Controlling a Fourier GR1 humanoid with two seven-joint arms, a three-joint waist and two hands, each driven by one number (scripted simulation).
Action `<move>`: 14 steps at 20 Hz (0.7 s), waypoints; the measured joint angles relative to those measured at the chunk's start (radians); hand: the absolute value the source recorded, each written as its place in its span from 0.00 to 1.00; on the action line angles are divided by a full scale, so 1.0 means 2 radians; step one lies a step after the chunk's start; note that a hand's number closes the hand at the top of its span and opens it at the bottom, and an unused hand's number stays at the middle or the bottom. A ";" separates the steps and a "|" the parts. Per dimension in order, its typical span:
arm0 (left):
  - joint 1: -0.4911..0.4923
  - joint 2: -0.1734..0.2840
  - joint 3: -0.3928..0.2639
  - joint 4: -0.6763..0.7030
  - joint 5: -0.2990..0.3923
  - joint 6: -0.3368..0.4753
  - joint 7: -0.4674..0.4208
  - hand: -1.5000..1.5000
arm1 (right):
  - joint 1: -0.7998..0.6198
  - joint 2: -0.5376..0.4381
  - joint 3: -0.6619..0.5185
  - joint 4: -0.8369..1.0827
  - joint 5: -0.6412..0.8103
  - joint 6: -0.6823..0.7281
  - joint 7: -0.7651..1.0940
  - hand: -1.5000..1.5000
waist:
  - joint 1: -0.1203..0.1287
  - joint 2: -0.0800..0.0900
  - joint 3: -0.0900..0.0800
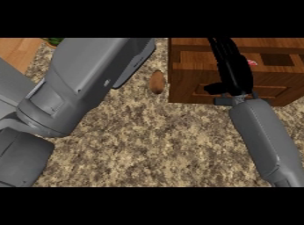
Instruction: Pick up the can, place it into the drawer and close the drawer
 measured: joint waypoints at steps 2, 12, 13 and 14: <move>0.007 0.008 0.000 -0.007 -0.003 -0.004 0.006 0.00 | -0.024 0.006 -0.009 0.040 0.011 -0.029 0.000 0.00 | 0.002 0.001 0.000; 0.058 0.046 -0.010 -0.072 -0.013 -0.022 0.039 0.00 | -0.142 0.004 -0.054 0.203 0.032 -0.116 -0.004 0.00 | 0.023 0.001 0.000; 0.066 0.052 -0.010 -0.079 -0.014 -0.027 0.040 0.00 | -0.153 0.006 -0.056 0.215 0.034 -0.119 -0.003 0.00 | 0.024 0.002 0.000; 0.070 0.056 -0.010 -0.085 -0.015 -0.027 0.042 0.00 | -0.161 0.006 -0.058 0.226 0.036 -0.125 -0.004 0.00 | 0.025 0.002 0.000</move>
